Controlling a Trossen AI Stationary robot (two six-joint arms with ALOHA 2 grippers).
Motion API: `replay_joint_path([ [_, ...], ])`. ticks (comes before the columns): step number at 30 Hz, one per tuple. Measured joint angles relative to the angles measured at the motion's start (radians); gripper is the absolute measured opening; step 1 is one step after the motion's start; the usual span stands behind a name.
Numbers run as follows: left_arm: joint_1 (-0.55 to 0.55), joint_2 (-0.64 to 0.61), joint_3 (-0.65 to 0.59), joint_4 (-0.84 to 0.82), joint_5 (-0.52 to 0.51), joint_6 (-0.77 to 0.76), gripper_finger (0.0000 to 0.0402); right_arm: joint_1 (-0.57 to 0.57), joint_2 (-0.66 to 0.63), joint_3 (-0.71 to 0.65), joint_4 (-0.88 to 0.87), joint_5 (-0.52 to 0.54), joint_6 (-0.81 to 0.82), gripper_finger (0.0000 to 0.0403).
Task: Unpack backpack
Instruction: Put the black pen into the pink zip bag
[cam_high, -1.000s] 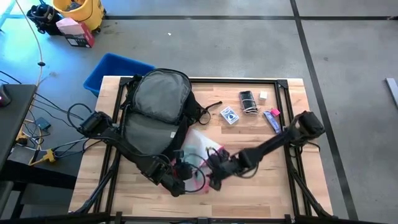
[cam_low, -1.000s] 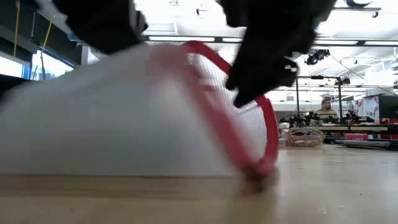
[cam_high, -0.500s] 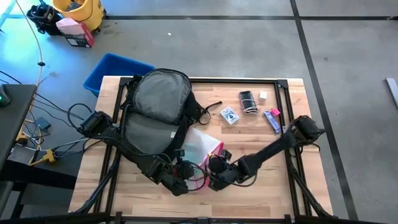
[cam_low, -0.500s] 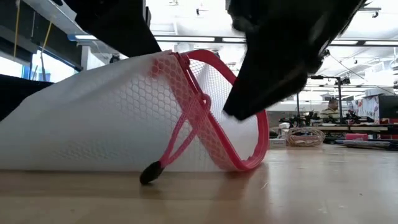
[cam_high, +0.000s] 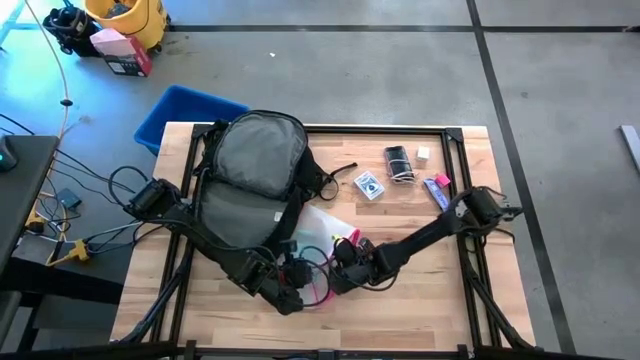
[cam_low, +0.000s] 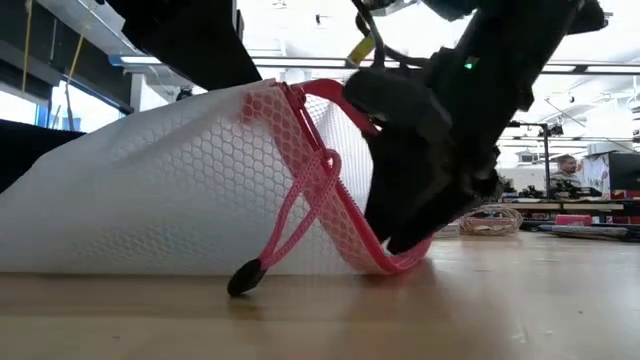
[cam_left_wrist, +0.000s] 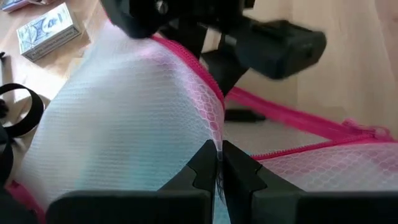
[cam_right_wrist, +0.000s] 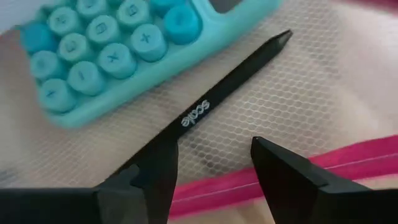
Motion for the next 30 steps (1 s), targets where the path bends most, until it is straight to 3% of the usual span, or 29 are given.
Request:
replay_joint_path([
  [19,0.0,0.0,0.0,0.016,-0.019,0.0,0.0,-0.013,-0.019,-0.002,0.203,-0.081,-0.132,0.0186],
  [30,0.0,0.0,0.0,0.017,-0.019,-0.001,0.0,-0.062,-0.008,-0.001,0.107,-0.066,-0.125,0.0185],
])
